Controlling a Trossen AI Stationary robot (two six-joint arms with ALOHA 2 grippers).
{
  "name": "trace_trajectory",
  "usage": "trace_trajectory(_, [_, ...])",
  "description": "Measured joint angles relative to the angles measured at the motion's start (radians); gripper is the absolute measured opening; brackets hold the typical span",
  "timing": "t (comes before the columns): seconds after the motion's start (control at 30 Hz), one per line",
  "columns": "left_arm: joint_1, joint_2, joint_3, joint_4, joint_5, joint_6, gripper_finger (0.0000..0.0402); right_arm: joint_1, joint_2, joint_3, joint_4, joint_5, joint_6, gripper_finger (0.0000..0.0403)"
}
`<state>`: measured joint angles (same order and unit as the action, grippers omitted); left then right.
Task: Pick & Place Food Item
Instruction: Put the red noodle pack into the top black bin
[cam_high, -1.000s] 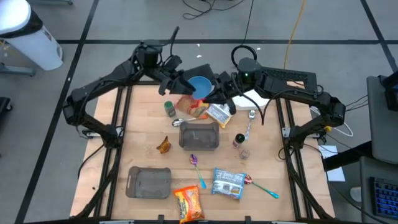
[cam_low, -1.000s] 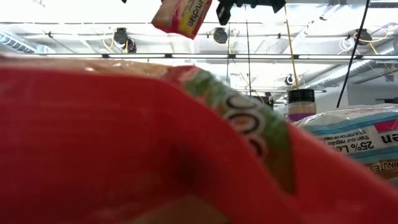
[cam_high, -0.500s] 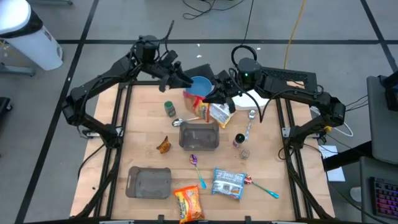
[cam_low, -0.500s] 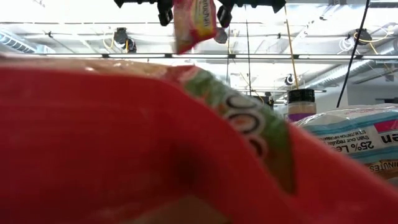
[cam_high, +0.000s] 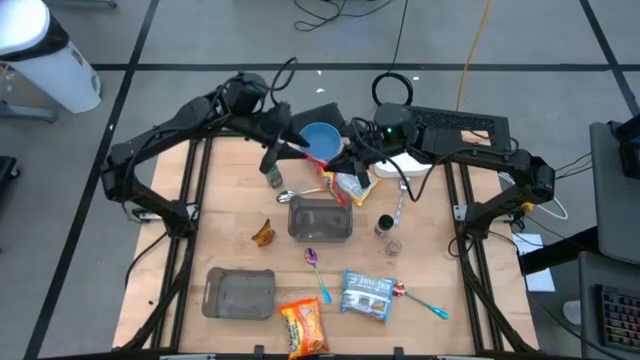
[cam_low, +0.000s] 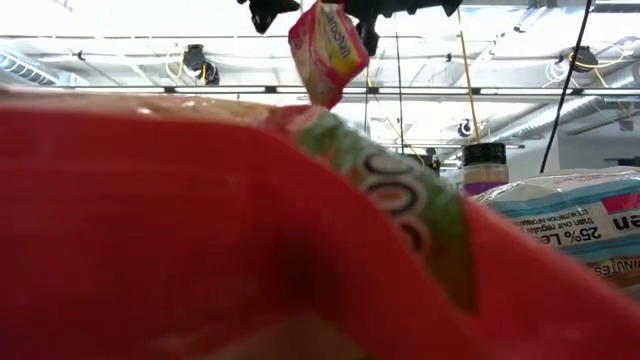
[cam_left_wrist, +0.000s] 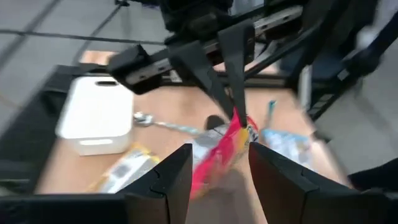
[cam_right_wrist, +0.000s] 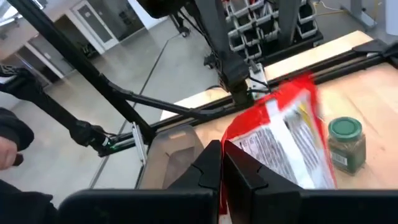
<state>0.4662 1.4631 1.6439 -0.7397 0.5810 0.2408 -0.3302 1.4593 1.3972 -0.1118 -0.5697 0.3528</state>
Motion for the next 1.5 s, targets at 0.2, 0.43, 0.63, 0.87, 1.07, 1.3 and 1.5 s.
trace_trajectory(0.2, [-0.059,0.000,0.068,-0.072,-0.094,0.105,0.0153,0.031,0.000,0.000,0.015,0.046,0.014,0.0000])
trace_trajectory(0.43, [-0.108,0.010,0.068,-0.072,-0.092,0.085,0.0133,0.058,0.000,0.000,0.039,0.044,0.025,0.0000])
trace_trajectory(0.63, [-0.140,0.051,0.067,-0.072,-0.085,0.018,0.0113,0.061,0.000,0.000,0.040,0.015,0.019,0.0000])
trace_trajectory(0.87, [-0.169,0.096,0.067,-0.067,-0.086,-0.017,0.0108,0.065,0.000,0.000,0.039,-0.032,0.002,0.0000])
trace_trajectory(1.07, [-0.175,0.109,0.067,-0.062,-0.074,-0.027,0.0108,0.070,0.000,0.000,0.039,-0.037,0.002,0.0000])
trace_trajectory(1.3, [-0.173,0.111,0.067,-0.056,-0.048,-0.070,0.0103,0.077,0.000,0.000,0.024,-0.061,-0.015,0.0000])
trace_trajectory(1.5, [-0.173,0.110,0.067,-0.056,-0.046,-0.090,0.0054,0.077,0.000,0.000,0.023,-0.060,-0.021,0.0000])
